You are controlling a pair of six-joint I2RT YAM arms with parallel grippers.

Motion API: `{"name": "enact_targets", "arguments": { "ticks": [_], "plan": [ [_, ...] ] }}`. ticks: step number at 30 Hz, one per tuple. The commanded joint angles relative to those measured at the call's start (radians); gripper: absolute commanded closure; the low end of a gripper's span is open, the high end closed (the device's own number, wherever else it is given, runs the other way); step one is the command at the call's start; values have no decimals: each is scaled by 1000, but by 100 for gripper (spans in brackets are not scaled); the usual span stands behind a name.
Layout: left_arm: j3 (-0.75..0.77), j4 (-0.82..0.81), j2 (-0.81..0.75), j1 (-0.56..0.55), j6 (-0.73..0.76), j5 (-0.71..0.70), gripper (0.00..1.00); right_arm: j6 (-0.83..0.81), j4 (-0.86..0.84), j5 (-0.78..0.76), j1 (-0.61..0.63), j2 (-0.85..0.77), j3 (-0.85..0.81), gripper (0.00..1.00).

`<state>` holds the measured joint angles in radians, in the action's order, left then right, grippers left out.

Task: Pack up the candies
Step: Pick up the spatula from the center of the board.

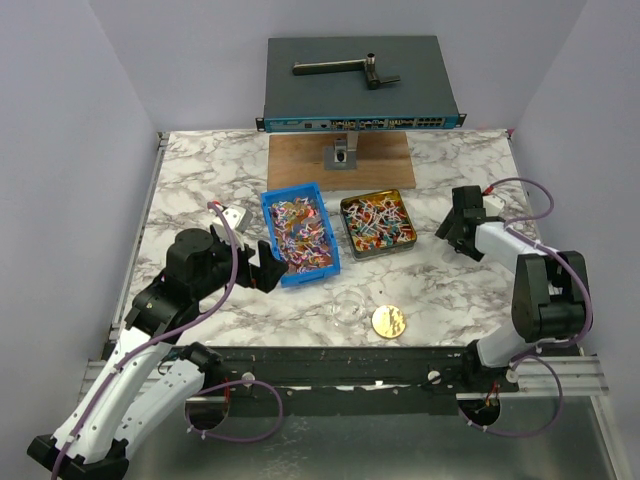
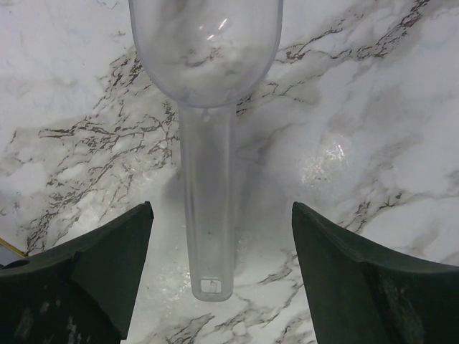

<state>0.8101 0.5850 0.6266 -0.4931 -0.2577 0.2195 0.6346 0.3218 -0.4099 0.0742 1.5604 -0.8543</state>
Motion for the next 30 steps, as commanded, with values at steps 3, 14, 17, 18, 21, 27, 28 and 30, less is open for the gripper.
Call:
{"name": "enact_targets", "arguments": {
  "ticks": [3, 14, 17, 18, 21, 27, 28, 30],
  "plan": [
    [-7, -4, -6, -4, -16, -37, 1, -7, -52, 25, -17, 52, -15, 24],
    [-13, -2, 7, -9, 10, -34, 1, 1, -68, 43, -23, 97, -24, 59],
    [-12, 0, 16, -9, 8, -37, 1, -3, -64, 35, -24, 91, -24, 70],
    [-11, 2, 17, -9, 6, -37, 1, -5, -61, 33, -24, 88, -27, 76],
    [-7, 8, 22, -9, 5, -39, 1, -6, -48, 32, -24, 74, -29, 98],
    [-5, 9, 20, -9, 5, -34, 1, -22, -40, 22, -24, -51, 1, 99],
    [-3, 8, 18, -9, 5, -35, 1, -24, -37, 31, -22, -73, 9, 99],
    [-3, 9, 13, -9, 3, -40, 1, -37, -38, 50, -22, -137, 27, 99]
  ]
}}
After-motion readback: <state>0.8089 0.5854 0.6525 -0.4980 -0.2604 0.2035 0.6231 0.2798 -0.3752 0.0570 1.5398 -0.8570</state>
